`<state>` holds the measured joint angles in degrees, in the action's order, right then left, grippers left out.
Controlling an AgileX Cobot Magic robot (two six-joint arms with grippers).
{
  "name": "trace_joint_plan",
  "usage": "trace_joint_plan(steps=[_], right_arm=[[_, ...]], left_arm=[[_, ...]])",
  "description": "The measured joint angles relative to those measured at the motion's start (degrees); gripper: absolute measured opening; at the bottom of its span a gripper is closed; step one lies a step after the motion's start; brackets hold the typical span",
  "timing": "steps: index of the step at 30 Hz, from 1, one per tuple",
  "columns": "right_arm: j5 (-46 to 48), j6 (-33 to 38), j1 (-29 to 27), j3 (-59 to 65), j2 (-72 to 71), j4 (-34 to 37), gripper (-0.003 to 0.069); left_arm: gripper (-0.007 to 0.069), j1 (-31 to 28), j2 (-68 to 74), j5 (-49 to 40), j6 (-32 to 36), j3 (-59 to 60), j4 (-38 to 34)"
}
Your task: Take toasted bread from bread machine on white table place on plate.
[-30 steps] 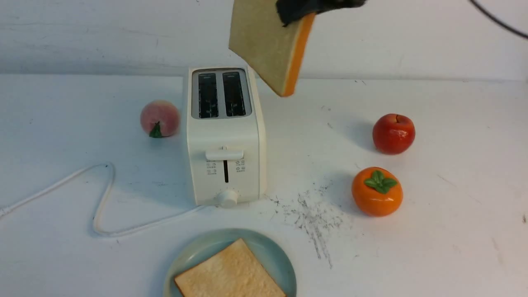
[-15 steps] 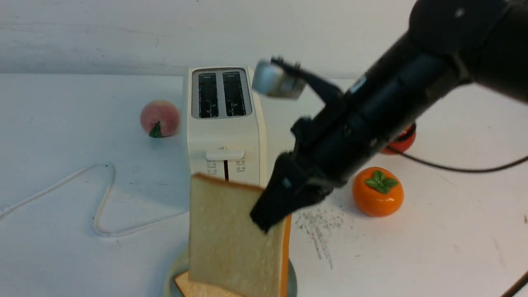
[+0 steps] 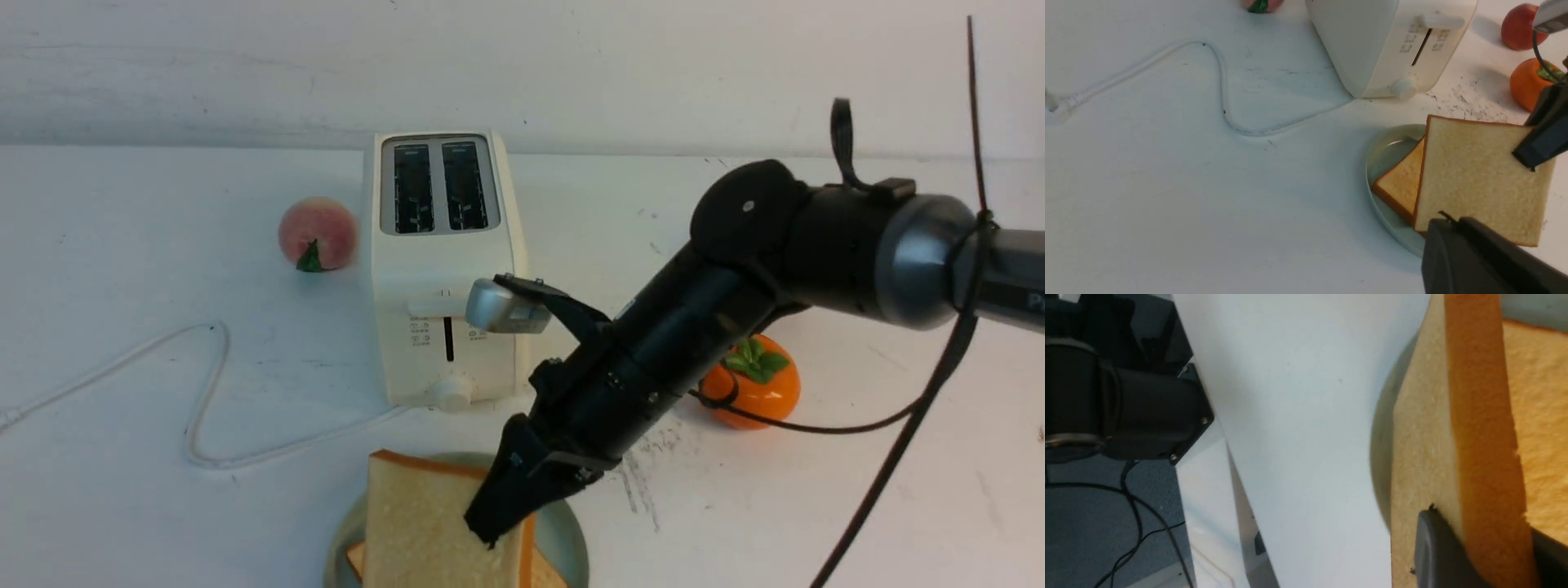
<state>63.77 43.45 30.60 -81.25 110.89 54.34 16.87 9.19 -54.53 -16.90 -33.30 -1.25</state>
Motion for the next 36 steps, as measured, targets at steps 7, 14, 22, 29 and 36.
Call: trace_joint_plan(steps=[7,14,22,29,36], right_arm=[[-4.8,-1.2,0.0,0.0,0.4,-6.1,0.033],[-3.9,-9.3,0.0,-1.2,-0.3,-20.0,0.0448],[5.2,-25.3,0.0,-12.1,-6.8,-39.5,0.0433],[7.2,-43.4,0.0,-18.0,-23.5,-54.3,0.0051],[-0.6,-47.5,0.0,-5.6,-47.2,-57.9,-0.0015]], left_arm=[[-0.0014,0.0,0.0,-0.2,0.0,0.1,0.0],[-0.0014,0.0,0.0,-1.0,0.0,0.1,0.0],[-0.0014,0.0,0.0,-1.3,0.0,0.1,0.0],[-0.0014,0.0,0.0,2.2,0.0,0.2,0.0],[-0.0014,0.0,0.0,6.1,-0.1,0.2,0.0]])
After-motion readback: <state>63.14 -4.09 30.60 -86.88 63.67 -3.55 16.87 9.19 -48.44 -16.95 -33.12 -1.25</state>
